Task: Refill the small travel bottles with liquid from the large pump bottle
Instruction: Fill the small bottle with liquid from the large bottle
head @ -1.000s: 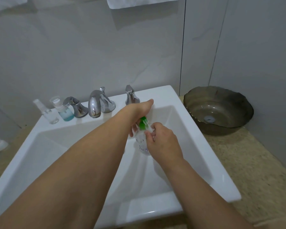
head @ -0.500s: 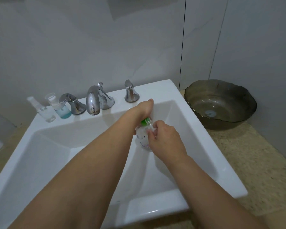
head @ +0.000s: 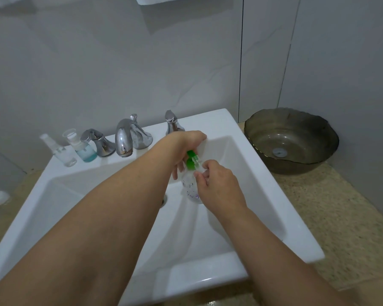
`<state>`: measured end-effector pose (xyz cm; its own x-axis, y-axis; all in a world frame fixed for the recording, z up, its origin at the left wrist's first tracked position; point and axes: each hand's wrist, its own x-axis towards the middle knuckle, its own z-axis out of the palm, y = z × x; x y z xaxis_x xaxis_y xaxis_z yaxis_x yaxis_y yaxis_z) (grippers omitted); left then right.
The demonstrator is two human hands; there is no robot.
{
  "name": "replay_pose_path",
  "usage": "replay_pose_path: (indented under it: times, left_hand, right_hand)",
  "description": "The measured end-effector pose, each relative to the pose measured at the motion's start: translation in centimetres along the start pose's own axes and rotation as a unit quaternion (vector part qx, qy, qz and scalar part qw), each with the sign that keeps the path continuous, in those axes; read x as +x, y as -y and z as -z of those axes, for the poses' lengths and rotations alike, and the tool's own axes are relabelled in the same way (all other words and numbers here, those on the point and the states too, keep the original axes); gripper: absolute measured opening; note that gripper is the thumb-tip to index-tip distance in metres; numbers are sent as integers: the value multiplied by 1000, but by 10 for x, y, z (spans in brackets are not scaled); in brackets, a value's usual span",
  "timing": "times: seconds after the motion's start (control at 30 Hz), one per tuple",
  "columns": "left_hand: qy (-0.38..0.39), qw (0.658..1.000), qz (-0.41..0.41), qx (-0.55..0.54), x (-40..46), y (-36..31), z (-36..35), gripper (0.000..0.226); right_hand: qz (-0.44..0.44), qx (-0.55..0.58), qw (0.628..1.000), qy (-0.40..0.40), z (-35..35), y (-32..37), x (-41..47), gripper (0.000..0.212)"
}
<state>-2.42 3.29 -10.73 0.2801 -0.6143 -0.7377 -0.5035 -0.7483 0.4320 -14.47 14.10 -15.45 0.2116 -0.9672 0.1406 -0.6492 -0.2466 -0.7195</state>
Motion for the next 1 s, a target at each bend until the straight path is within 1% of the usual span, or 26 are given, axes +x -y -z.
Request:
replay_pose_path:
  times: [0.17,0.23,0.37,0.47,0.6,0.7,0.77,0.83,0.93,1.0]
  left_hand:
    - [-6,1000,-10,5,2,5,-7,76]
    - [-23,999,-24,-3,4,7,-10,76]
    - [-84,992,-89,-26,9,10,-21,59]
    - [-98,988,-110,-41,10,13,-23,58]
    - [-96,988,-114,-30,13,13,-22,61]
    - [-95,990,-101,-33,13,15,-20,62]
    - [-82,992,-84,-36,12,16,-19,64]
    - [-53,996,-62,-28,10,15,-16,68]
    - [-12,999,-34,-16,4,10,-7,78]
    - [-5,1000,-24,-11,-2,6,0,89]
  right_hand:
    - [6,-2,1000,0,-1,0,1,27]
    - [-2,-1,1000,4,-1,1,2,27]
    - [-15,-25,999,21,-3,-1,2,26]
    - [-23,-22,999,25,-4,-1,2,25]
    - [-21,-23,999,26,-4,-1,3,25]
    - [-14,-23,999,27,-4,-1,3,24]
    - [-16,-19,999,28,-4,-1,3,23]
    - [-13,-13,999,26,-3,-1,2,24]
    - [-3,-6,1000,15,-1,-1,1,24]
    - [3,-1,1000,7,-1,-1,1,24]
